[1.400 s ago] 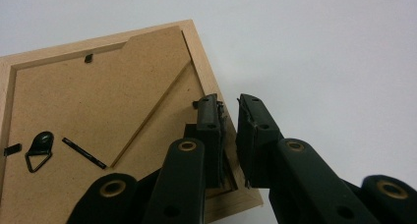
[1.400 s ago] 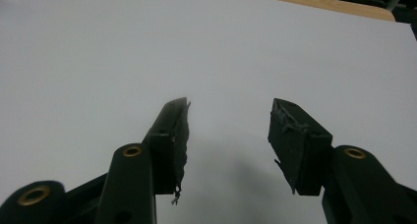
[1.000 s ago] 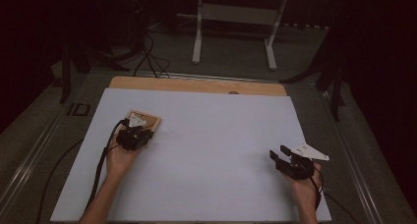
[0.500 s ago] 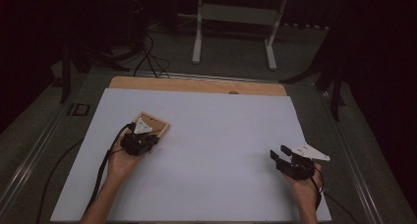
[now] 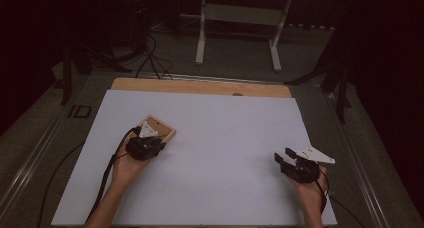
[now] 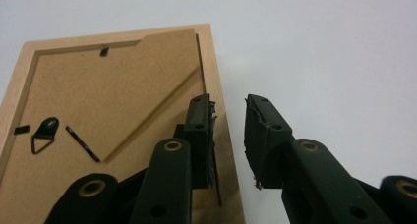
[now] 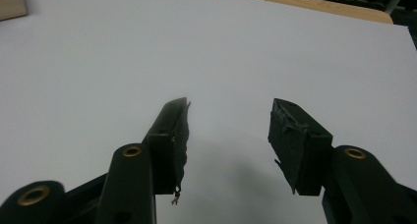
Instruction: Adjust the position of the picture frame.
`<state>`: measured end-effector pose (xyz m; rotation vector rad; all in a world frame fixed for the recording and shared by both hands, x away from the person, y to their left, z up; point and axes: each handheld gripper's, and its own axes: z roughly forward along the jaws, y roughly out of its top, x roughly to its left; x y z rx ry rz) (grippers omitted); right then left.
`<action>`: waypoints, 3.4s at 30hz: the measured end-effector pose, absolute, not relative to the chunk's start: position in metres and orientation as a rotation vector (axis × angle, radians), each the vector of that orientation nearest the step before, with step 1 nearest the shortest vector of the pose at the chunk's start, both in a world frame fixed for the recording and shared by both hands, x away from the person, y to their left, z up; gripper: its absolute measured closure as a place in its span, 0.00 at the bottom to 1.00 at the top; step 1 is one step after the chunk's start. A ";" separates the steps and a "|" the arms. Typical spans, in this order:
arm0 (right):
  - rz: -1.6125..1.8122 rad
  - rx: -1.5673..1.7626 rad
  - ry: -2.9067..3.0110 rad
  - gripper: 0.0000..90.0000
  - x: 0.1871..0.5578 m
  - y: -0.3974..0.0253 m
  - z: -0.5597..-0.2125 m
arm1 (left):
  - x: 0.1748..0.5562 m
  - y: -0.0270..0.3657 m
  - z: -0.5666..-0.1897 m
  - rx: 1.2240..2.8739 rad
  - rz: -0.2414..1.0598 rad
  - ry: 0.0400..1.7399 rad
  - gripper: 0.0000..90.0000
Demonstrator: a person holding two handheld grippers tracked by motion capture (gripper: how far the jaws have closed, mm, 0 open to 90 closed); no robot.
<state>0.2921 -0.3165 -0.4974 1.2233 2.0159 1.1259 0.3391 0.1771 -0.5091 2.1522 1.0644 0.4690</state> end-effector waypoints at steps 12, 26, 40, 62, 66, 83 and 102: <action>1.131 1.226 2.012 0.54 0.292 -0.318 -0.497 | 0.355 0.164 -0.507 2.136 0.499 1.120 0.79; 1.128 1.222 2.016 0.54 0.292 -0.317 -0.497 | 0.359 0.161 -0.509 2.126 0.504 1.143 0.91; 1.127 1.222 2.018 0.54 0.292 -0.317 -0.497 | 0.346 0.154 -0.509 2.196 0.477 0.997 0.91; 1.129 1.225 2.016 0.54 0.292 -0.318 -0.497 | 0.309 0.167 -0.510 2.241 0.360 0.780 0.91; 1.129 1.223 2.016 0.54 0.291 -0.318 -0.497 | 0.304 0.172 -0.510 2.239 0.349 0.786 0.90; 1.132 1.225 2.013 0.54 0.291 -0.318 -0.496 | 0.271 0.186 -0.514 2.290 0.302 0.811 1.00; 1.133 1.228 2.012 0.54 0.291 -0.319 -0.497 | 0.268 0.216 -0.519 2.277 0.350 0.954 1.00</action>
